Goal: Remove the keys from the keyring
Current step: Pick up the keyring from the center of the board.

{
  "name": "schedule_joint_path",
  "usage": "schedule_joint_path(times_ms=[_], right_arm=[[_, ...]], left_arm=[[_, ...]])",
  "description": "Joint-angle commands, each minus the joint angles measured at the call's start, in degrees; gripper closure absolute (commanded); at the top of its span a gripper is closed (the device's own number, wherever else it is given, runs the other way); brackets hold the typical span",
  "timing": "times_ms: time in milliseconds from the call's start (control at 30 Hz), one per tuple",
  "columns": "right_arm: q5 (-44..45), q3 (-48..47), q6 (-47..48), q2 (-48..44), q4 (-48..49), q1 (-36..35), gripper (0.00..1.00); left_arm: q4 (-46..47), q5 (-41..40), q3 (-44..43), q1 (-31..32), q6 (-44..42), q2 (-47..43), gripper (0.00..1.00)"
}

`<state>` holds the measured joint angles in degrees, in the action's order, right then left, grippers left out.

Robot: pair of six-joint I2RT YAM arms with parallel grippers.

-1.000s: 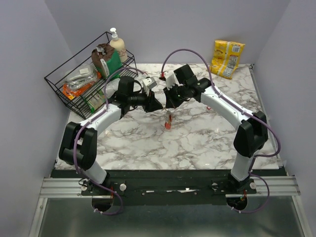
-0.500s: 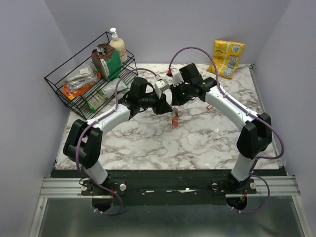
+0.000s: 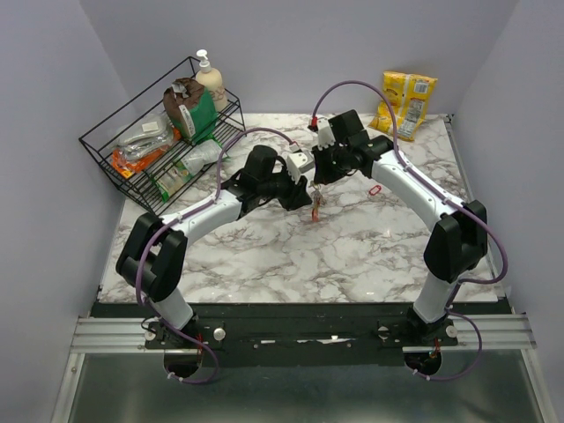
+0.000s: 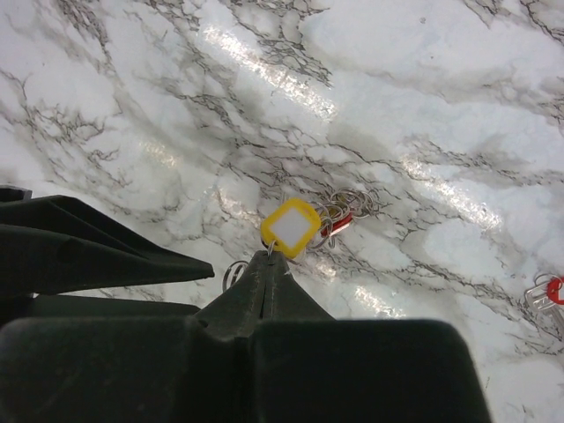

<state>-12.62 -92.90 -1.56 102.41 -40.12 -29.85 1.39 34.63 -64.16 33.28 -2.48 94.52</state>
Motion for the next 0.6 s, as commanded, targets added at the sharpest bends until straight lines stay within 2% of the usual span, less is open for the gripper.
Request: schedule_joint_path(times_ms=[0,567], right_arm=[[0.8,0.7,-0.7,-0.1,1.4,0.2,0.99],[1.7,1.1,-1.0,0.2,2.1,0.2,0.99]], left_arm=[[0.5,-4.0,0.1,0.5,-1.3,0.8,0.62],[-0.5,-9.2,-5.3,3.3,1.6,4.2,0.54]])
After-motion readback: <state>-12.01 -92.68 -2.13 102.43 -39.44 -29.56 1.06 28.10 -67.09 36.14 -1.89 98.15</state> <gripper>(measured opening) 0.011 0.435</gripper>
